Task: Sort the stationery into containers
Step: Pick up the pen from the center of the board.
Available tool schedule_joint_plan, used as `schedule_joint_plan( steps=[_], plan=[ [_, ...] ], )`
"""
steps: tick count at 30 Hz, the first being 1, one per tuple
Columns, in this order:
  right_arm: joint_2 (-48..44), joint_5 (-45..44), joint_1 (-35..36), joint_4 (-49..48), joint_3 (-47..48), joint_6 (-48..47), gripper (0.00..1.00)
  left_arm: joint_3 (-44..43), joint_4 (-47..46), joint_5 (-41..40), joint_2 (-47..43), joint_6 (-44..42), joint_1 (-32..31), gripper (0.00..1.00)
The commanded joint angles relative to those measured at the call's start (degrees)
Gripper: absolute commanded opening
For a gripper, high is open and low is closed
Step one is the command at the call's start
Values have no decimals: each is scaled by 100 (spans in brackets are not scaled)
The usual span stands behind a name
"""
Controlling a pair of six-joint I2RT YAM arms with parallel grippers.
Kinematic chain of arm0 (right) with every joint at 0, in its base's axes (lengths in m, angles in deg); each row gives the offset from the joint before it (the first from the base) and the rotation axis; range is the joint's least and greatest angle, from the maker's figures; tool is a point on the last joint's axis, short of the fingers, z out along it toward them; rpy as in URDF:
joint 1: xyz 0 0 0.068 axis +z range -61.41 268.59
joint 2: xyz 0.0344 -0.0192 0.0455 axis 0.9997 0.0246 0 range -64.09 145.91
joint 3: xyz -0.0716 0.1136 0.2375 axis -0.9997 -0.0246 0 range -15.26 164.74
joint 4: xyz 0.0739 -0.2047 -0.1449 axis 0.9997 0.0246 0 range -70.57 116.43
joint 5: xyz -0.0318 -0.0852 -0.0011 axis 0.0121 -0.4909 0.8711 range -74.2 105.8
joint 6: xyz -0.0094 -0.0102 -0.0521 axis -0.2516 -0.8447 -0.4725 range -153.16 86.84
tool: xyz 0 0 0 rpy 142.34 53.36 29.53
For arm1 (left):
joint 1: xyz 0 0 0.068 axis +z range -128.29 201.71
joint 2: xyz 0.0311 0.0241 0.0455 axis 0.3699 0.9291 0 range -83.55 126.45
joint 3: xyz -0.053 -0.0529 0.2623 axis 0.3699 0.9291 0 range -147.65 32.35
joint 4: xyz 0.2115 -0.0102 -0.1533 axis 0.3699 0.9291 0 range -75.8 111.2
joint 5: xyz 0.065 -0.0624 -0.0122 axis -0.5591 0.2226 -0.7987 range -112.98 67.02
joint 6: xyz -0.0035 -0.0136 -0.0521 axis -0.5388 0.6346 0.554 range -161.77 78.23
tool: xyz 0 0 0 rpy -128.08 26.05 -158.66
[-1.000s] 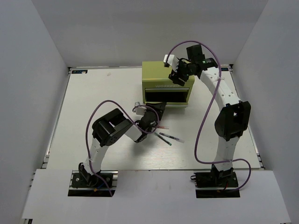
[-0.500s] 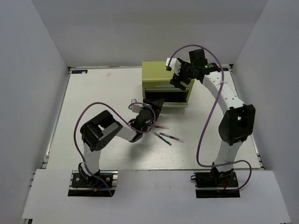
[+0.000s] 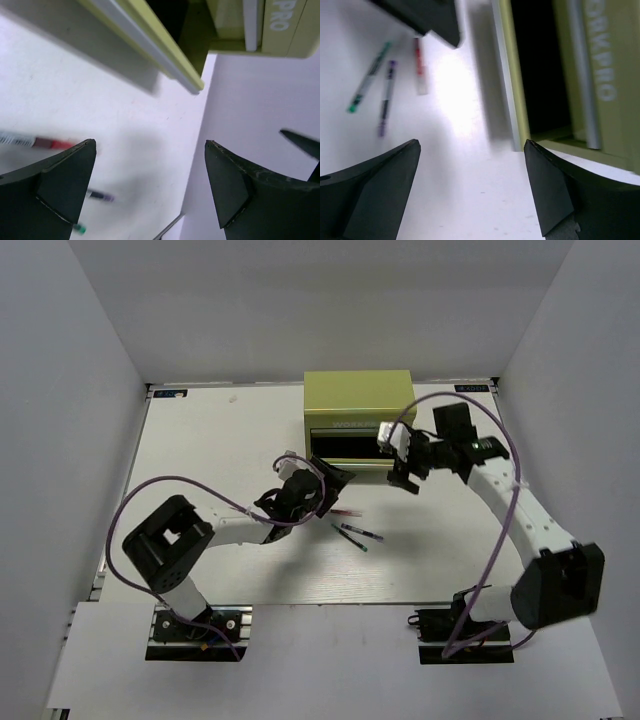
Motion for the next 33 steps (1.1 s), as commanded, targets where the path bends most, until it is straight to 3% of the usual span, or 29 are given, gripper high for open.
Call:
schedule_joint_plan(
  steps=[1, 4, 5, 8, 11, 17, 21, 26, 33],
  plan=[
    [-858, 893, 32, -629, -973, -9, 90, -8, 1232, 251, -675, -469, 70, 100],
    [-887, 1569, 67, -42, -1247, -264, 76, -174, 2110, 111, -1105, -820, 70, 100],
    [-861, 1710, 85, 221, -1300, -360, 62, -323, 2643, 58, -1202, -943, 70, 100],
    [-747, 1703, 260, 461, -1677, -388, 39, -657, 3359, -136, -1501, -1338, 123, 100],
    [-720, 1317, 462, 49, -2238, -212, 39, -913, 3931, -390, -1712, -2068, 123, 100],
    [-308, 693, 848, -681, -2627, 419, 45, -1116, 4941, -707, -2100, -2886, 176, 80],
    [-79, 78, 1051, -1271, -2759, 885, 48, -1055, 5417, -769, -2328, -2834, 176, 81],
    [343, -319, 1227, -1543, -2733, 1115, 50, -879, 5532, -646, -2521, -2623, 176, 94],
    [598, -617, 1350, -1947, -2724, 1370, 50, -879, 5584, -646, -2522, -2570, 176, 94]
  ],
)
